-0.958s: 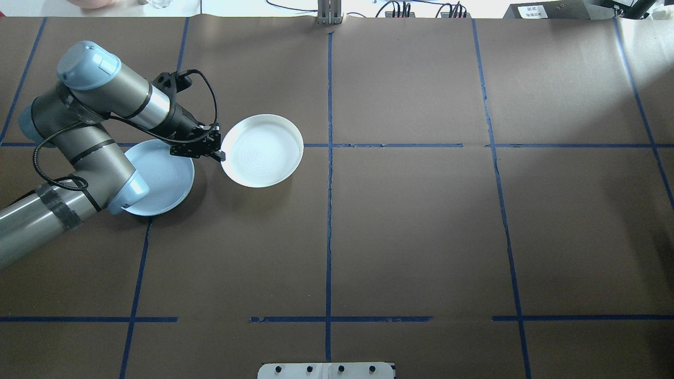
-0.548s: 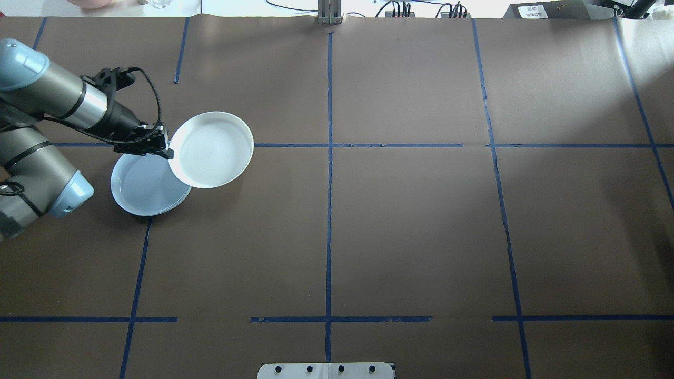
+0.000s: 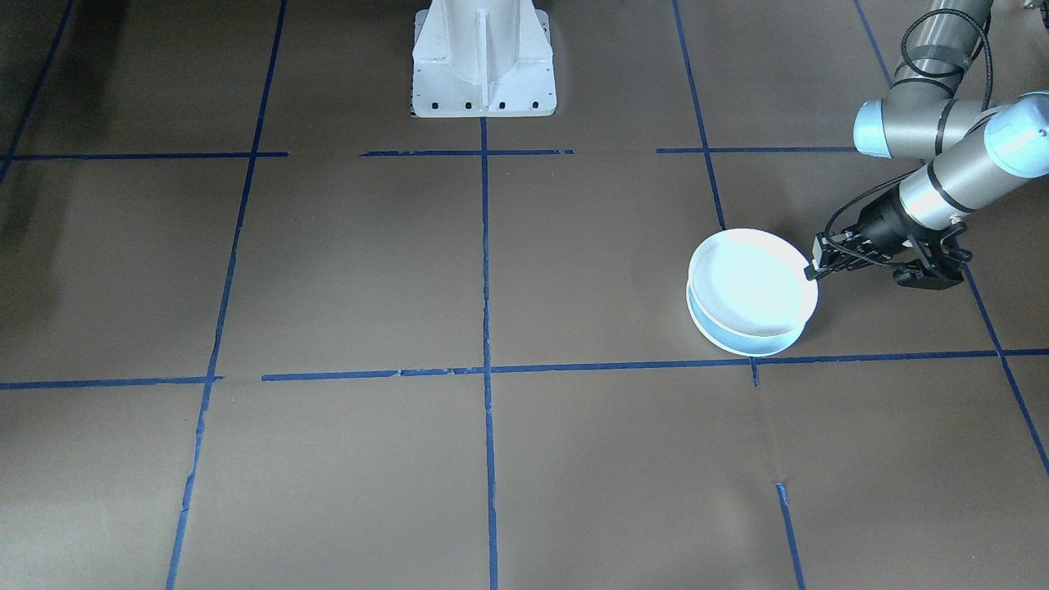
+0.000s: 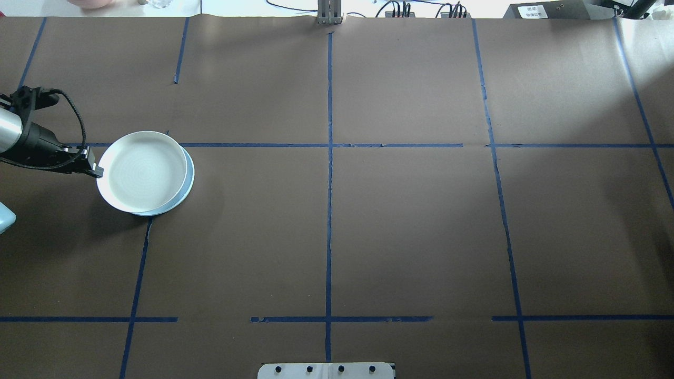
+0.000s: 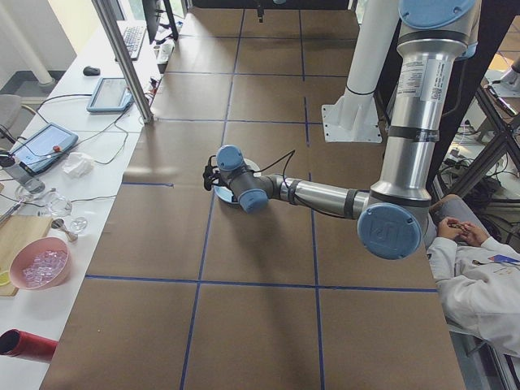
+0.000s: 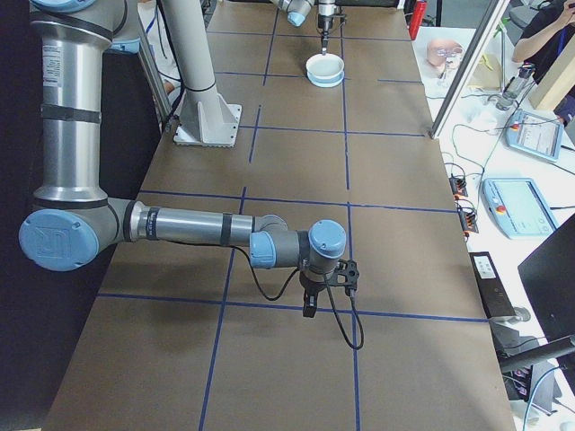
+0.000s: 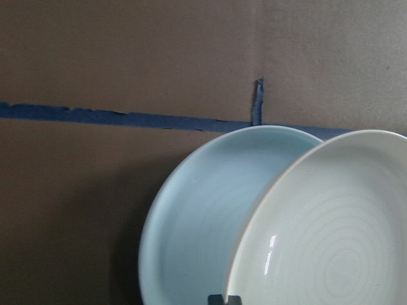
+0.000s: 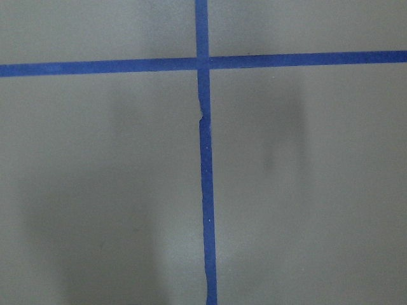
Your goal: Stack plate in center
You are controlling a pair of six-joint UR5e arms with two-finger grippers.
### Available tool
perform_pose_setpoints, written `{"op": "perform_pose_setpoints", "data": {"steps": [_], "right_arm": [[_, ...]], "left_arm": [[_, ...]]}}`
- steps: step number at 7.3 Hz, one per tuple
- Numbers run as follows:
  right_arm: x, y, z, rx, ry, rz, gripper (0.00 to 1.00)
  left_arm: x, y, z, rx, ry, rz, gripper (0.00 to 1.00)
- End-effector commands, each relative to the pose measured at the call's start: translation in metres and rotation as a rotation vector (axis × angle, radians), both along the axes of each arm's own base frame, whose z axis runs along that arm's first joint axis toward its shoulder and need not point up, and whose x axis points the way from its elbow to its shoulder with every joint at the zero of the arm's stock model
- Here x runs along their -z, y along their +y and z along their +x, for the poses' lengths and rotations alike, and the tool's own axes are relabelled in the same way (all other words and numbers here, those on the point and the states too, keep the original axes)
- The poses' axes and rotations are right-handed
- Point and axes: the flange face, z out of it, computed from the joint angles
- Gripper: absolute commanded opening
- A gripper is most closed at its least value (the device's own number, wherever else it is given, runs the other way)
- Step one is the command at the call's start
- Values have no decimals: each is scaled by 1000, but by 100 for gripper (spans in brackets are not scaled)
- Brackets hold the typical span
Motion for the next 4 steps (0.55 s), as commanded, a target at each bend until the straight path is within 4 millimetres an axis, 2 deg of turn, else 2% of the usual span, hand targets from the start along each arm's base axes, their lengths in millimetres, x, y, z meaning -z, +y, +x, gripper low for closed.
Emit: {"op": "perform_pose_setpoints", "data": {"steps": [1,2,4], "right_arm": [[0,0,0,0,0,0,100],[0,0,0,0,0,0,100],[0,0,0,0,0,-1,100]], "left_arm": [[-12,-7,-25,35,-38,-48,0],[-17,-8,-26,38,-44,-62,0],[-1,-21,-18,39,-39,-56,0]]}}
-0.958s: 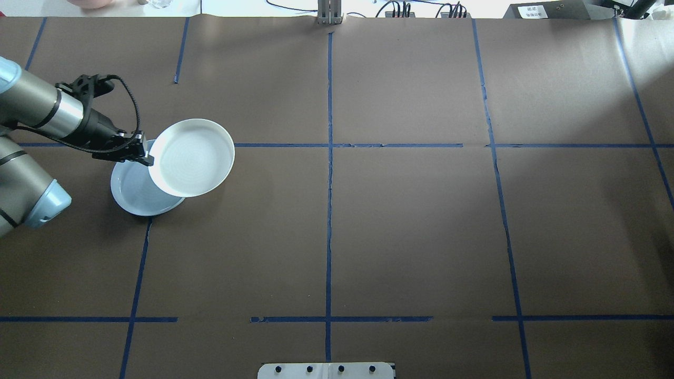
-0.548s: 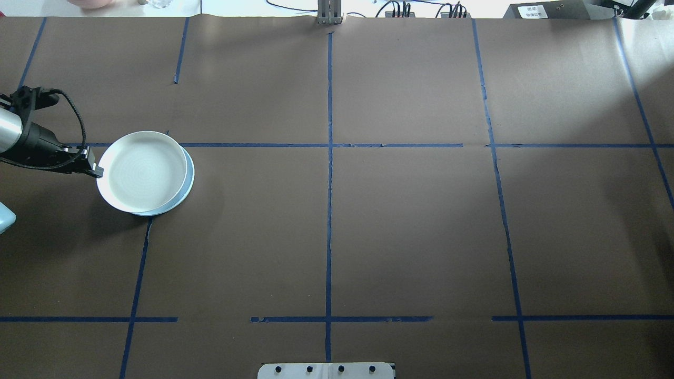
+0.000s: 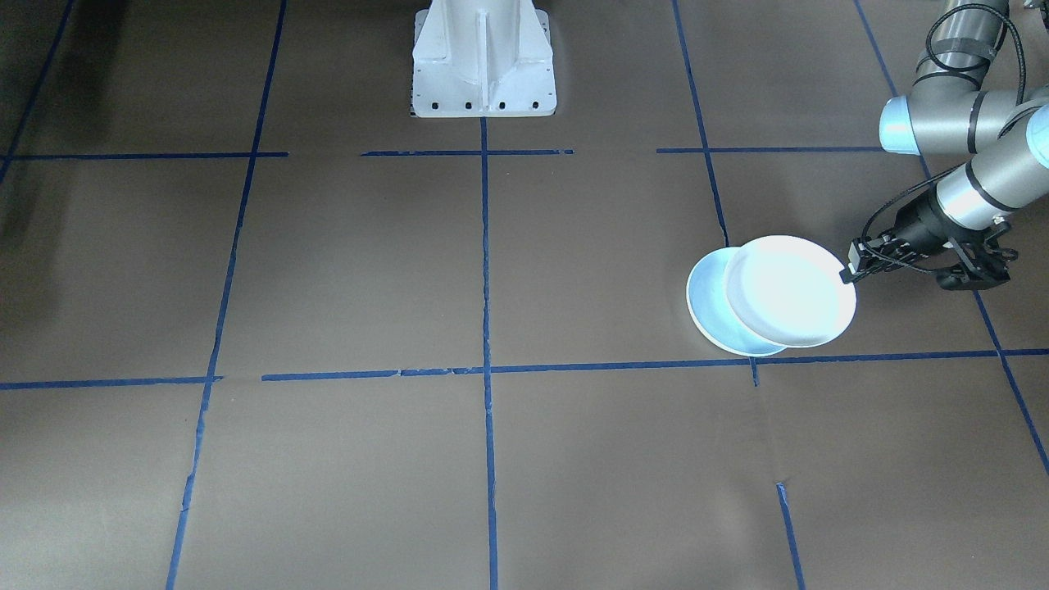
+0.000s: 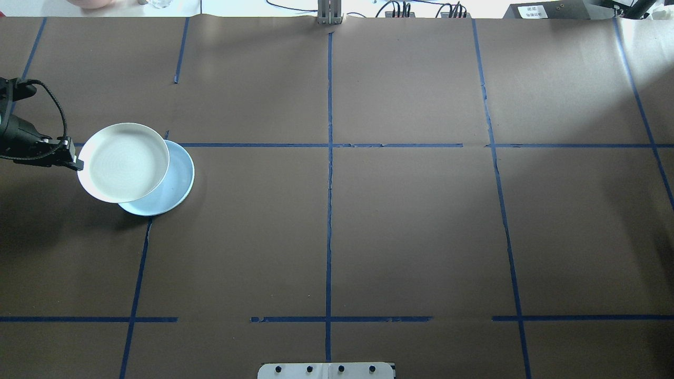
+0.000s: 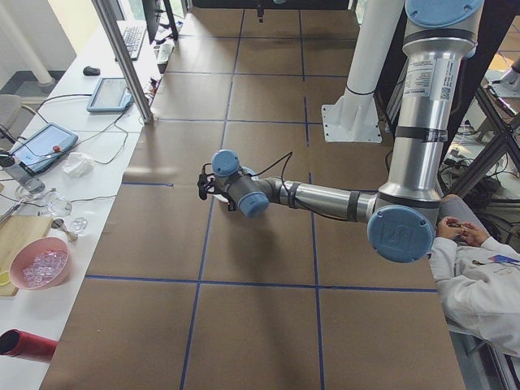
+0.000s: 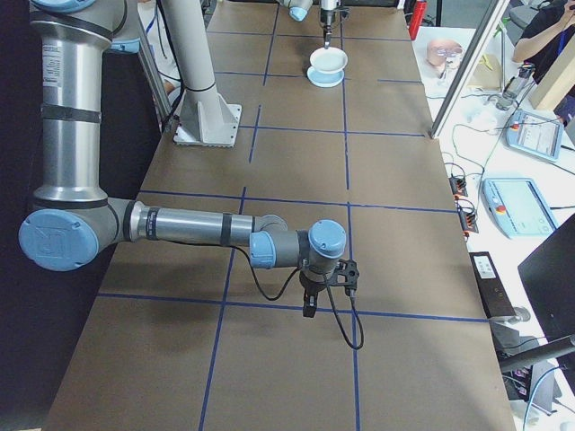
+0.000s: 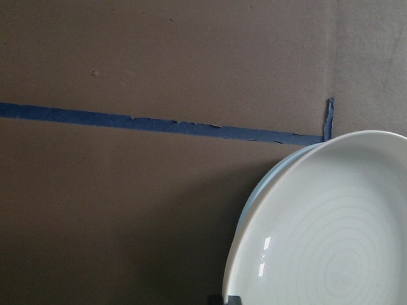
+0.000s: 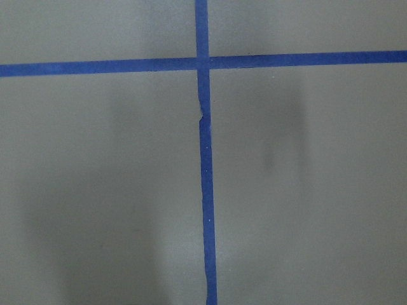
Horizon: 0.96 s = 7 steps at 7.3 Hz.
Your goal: Stack plate in center
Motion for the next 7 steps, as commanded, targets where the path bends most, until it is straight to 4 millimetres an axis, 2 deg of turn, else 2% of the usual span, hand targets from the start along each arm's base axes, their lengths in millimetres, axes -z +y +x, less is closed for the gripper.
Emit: {"op": "perform_pose_setpoints", "data": {"steps": [1,2,4,6,7], "right_arm": [[0,0,0,0,0,0,100],[0,0,0,0,0,0,100],[0,0,0,0,0,0,100],[0,0,0,0,0,0,100],[0,0,0,0,0,0,100]], "left_arm": [[17,-11,11,-5,10,13,0],[21,-13,14,-5,13,21,0],[16,-17,20,-12,7,11,0],[13,-15,27,-25,3,10,0],[13,-10,37,-45,3,10,0]]}}
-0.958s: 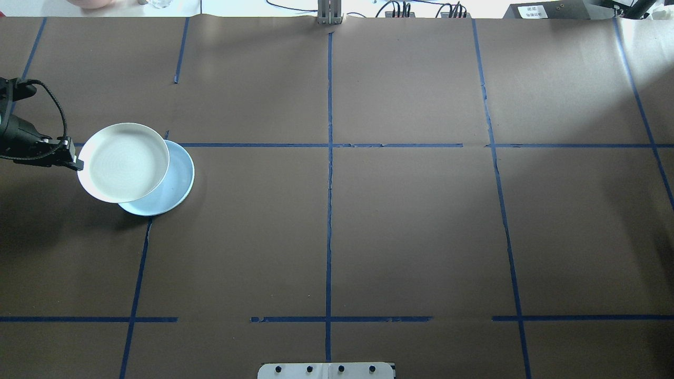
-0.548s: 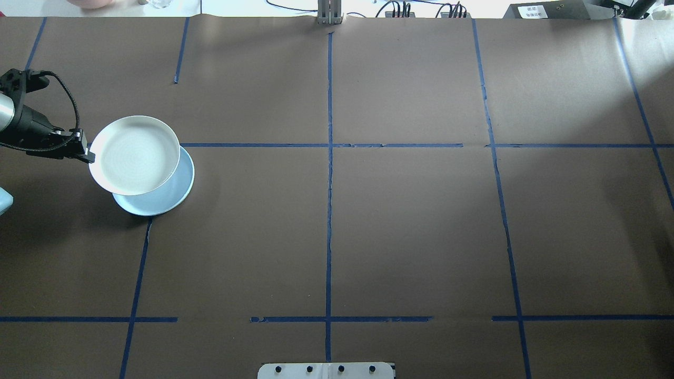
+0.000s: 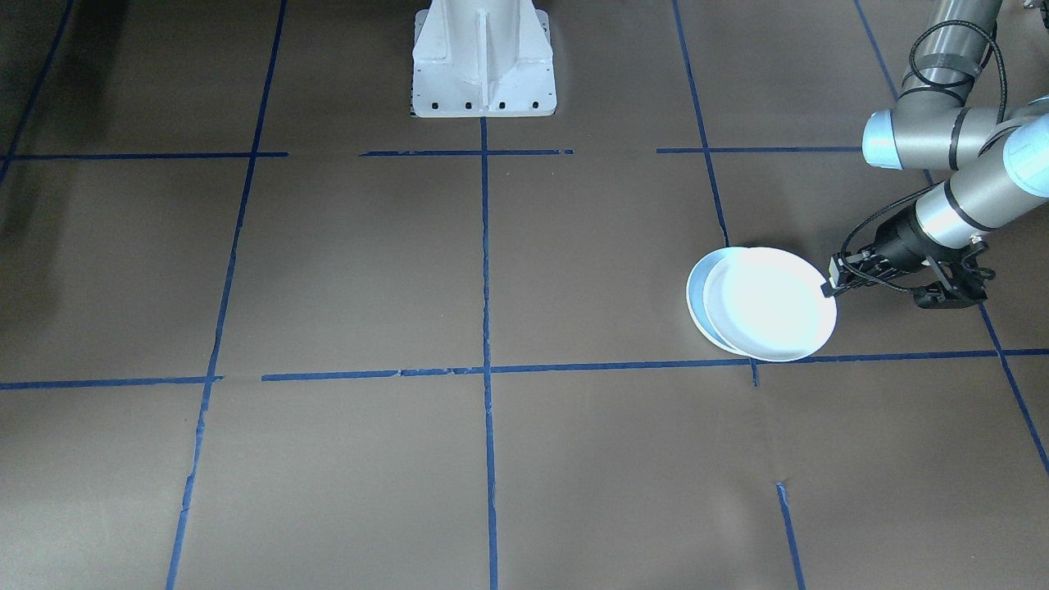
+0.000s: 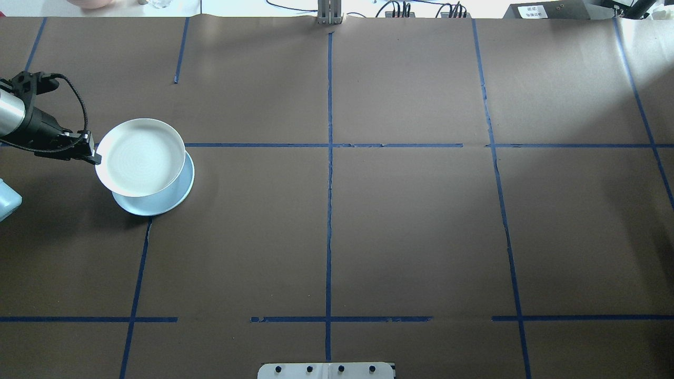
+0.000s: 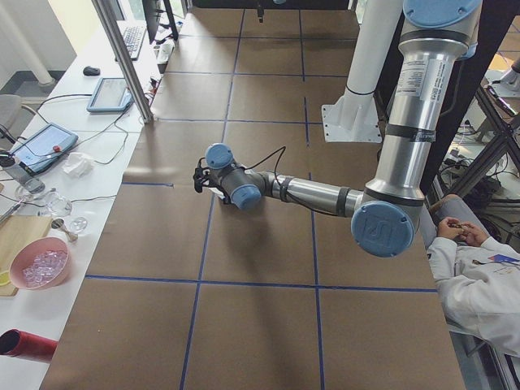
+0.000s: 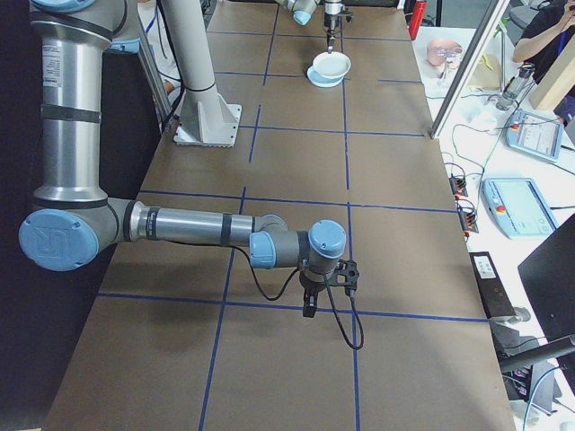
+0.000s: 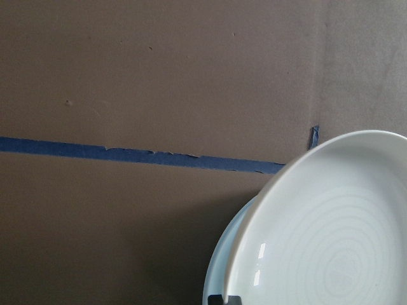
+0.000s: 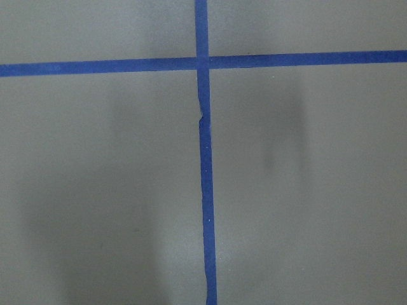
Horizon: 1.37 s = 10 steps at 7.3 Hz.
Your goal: Stack plate in center
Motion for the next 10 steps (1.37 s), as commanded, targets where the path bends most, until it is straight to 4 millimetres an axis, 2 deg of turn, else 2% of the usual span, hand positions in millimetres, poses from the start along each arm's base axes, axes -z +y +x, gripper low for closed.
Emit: {"op": "perform_pose_setpoints", "data": {"steps": [1,7,8,9,10], "right_arm": [[0,0,0,0,0,0,100],[0,0,0,0,0,-1,100],[0,0,0,0,0,0,100],[0,0,0,0,0,-1,100],[0,0,0,0,0,0,100]], "left_arm": [[0,5,10,-19,-1,-2,0],[-3,8,15,-32,-3,-1,0],[-3,8,15,-32,-2,0,56],[-3,8,15,-29,-2,2,100],[-3,8,15,-29,-2,3,100]]}}
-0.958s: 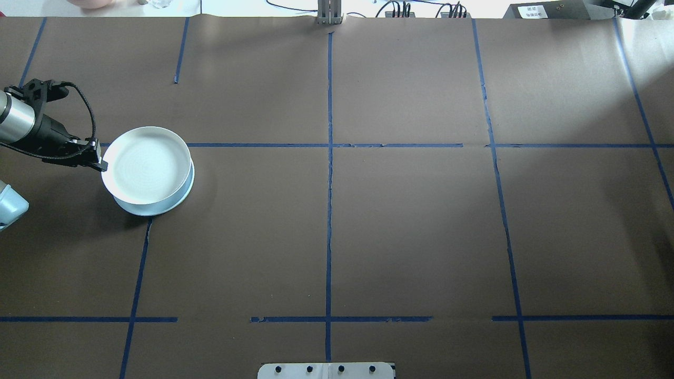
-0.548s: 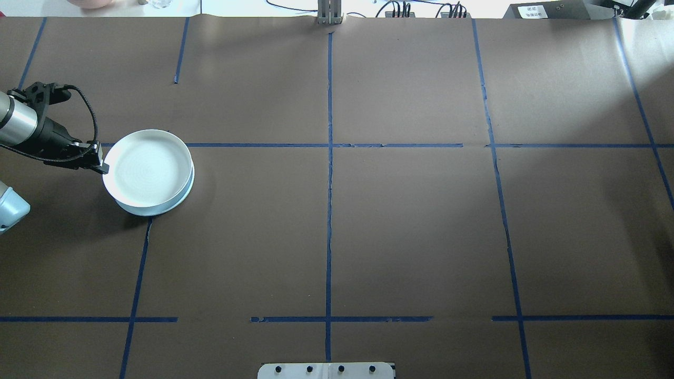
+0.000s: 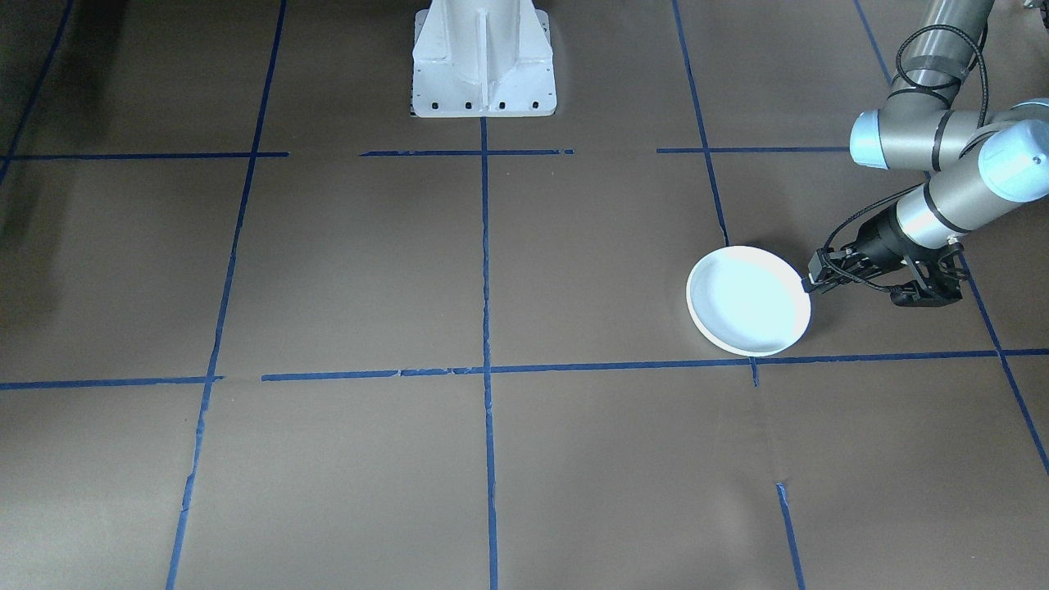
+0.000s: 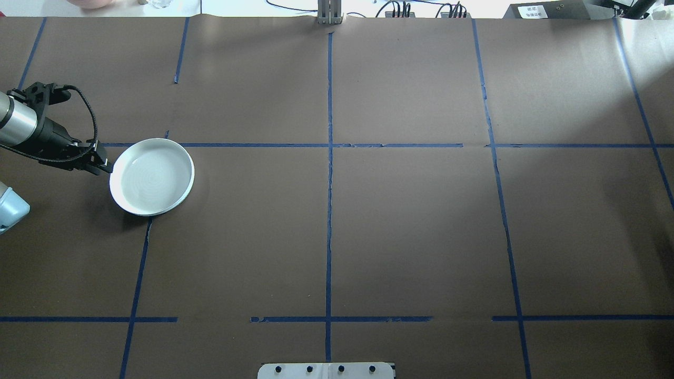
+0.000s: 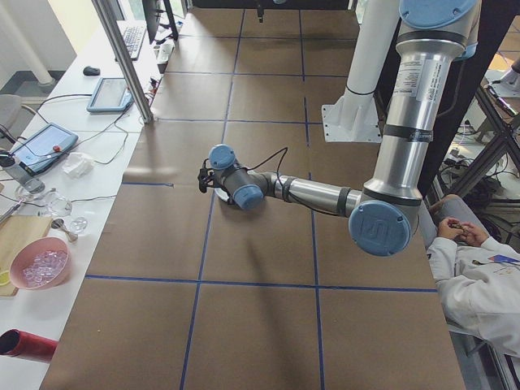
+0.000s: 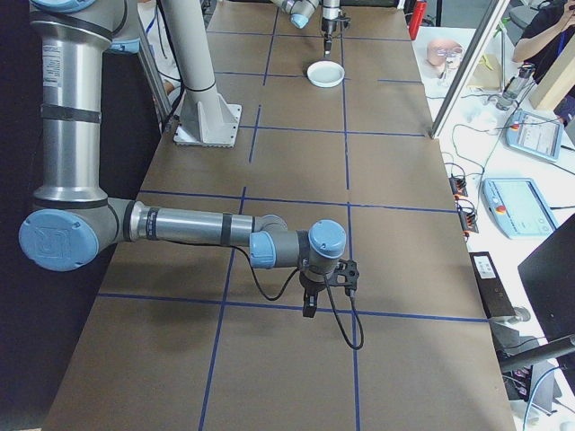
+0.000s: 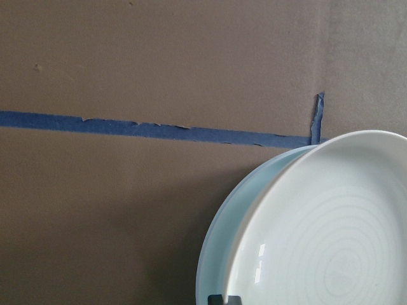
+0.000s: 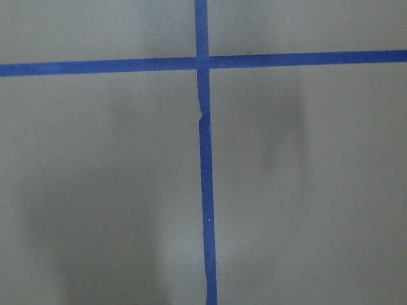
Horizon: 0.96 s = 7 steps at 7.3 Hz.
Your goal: Stack plate in center
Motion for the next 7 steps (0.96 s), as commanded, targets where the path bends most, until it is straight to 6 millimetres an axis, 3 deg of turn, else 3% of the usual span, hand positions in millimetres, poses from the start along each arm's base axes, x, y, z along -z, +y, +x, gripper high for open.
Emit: {"op": "perform_pose_setpoints", "data": {"steps": [1,2,4,7], "right_arm": [[0,0,0,0,0,-1,100],[0,0,0,0,0,-1,100],[0,0,0,0,0,-1,100],[0,0,0,0,0,1,100]], "left_arm": [[-1,0,-2,3,-1,2,100],[-3,-4,-9,15,-19,38,100],[-20,-20,-58,-13,-74,140,100],[-80,-24,-179,-41,-199,177,100]]}}
